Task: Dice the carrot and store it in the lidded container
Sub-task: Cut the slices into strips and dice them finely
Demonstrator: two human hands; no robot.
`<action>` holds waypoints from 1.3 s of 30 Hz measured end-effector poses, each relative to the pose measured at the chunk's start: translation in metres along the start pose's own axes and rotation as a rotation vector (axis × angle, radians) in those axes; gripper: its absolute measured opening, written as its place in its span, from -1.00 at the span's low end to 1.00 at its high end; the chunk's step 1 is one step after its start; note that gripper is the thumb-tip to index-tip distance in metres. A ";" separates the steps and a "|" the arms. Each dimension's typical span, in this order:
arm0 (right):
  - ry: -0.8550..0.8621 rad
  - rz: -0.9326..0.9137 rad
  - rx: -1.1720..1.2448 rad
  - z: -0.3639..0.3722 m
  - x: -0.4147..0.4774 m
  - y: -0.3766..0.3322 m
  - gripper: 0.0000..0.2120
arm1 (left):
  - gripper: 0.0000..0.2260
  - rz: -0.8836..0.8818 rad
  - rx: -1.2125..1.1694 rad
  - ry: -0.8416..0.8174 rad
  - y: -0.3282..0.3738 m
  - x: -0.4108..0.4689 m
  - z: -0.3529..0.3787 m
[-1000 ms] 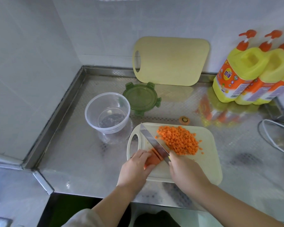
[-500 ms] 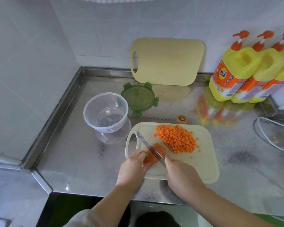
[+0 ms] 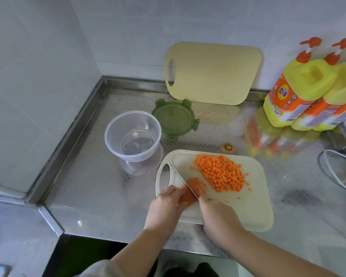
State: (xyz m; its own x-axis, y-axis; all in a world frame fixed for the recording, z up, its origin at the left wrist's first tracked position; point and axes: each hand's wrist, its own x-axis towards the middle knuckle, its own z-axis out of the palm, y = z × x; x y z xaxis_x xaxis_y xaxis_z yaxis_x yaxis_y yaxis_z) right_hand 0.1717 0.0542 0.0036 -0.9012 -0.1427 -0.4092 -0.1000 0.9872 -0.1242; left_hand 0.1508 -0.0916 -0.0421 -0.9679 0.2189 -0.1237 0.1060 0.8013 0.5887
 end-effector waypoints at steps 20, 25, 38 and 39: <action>0.092 -0.005 0.068 -0.013 -0.026 -0.001 -0.49 | -0.75 -0.041 -0.059 0.048 0.002 -0.008 0.002; 0.074 0.002 0.042 -0.010 -0.024 -0.004 -0.50 | -0.75 -0.039 -0.044 0.031 0.003 -0.007 0.001; 0.002 0.034 0.017 0.006 -0.006 -0.006 -0.61 | -0.74 -0.037 -0.004 -0.013 0.000 -0.003 0.000; -0.004 0.037 0.013 0.006 -0.005 -0.006 -0.60 | -0.72 -0.036 -0.002 -0.015 0.000 -0.003 0.000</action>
State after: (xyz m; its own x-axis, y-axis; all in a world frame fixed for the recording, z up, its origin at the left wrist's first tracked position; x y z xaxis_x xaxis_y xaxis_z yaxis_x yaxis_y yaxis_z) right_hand 0.1791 0.0490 0.0011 -0.9025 -0.1062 -0.4174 -0.0607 0.9908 -0.1209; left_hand 0.1540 -0.0923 -0.0414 -0.9676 0.1980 -0.1566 0.0705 0.8076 0.5856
